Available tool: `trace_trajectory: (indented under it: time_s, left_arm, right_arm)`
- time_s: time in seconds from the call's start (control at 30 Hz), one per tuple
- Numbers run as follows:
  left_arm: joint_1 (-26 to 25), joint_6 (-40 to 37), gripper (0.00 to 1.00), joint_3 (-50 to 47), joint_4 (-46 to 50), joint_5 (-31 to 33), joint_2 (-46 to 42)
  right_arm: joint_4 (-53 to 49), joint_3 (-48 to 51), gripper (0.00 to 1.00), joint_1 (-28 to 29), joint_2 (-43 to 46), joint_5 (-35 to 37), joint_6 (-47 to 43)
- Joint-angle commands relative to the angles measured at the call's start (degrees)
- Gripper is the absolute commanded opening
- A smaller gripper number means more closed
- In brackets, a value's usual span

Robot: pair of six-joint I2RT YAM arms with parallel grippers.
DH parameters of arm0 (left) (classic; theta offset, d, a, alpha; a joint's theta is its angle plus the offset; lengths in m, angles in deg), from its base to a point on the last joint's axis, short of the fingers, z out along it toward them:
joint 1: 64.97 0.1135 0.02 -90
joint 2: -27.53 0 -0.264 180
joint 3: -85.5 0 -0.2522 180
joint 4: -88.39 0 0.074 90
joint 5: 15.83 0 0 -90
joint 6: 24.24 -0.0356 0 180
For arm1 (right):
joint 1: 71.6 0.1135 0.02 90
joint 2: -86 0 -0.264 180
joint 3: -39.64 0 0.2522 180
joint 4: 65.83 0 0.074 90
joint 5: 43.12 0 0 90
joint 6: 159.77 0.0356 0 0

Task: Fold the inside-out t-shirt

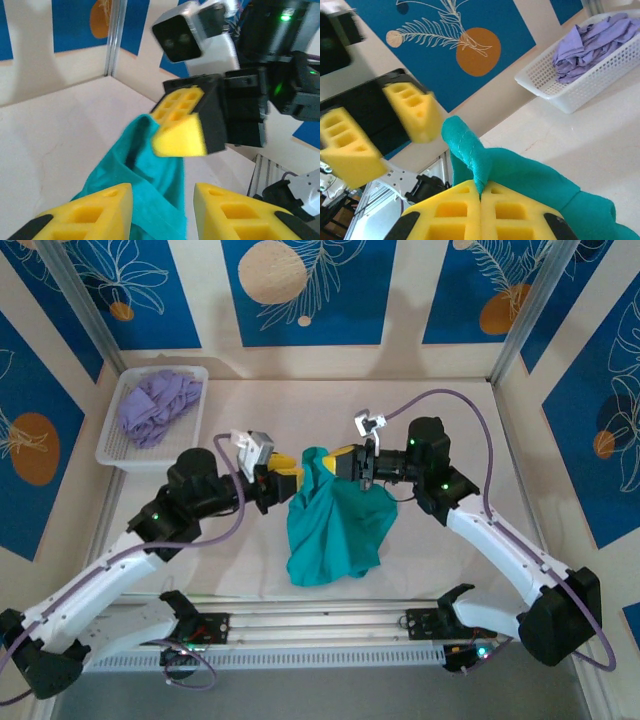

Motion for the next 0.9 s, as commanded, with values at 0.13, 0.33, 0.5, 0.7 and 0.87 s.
trace_trajectory:
  time_s: [0.13, 0.33, 0.5, 0.7, 0.87]
  left_arm:
    - [-4.1, -3.5, 0.39, 3.0, 1.5, -10.1, 3.7]
    - [-3.9, -1.2, 0.4, 6.0, 2.3, -9.5, 10.4]
    - [0.2, 2.8, 0.37, 5.3, 2.0, -7.4, 12.5]
    - [4.5, 6.3, 0.37, 4.6, 1.3, -8.4, 14.2]
    - [5.3, 6.6, 0.38, 5.5, -0.1, -12.2, 16.2]
  right_arm:
    - [-5.8, -3.3, 0.0, -0.2, -0.9, 3.9, 2.0]
    - [-6.0, -3.1, 0.0, -0.3, -0.4, 3.7, 2.6]
    - [-6.5, -2.7, 0.0, -1.0, 0.8, 3.7, 2.4]
    - [-5.0, -2.0, 0.0, -1.4, 1.1, 2.3, 3.1]
    - [-4.5, -1.7, 0.0, -1.5, 1.1, 1.3, 3.3]
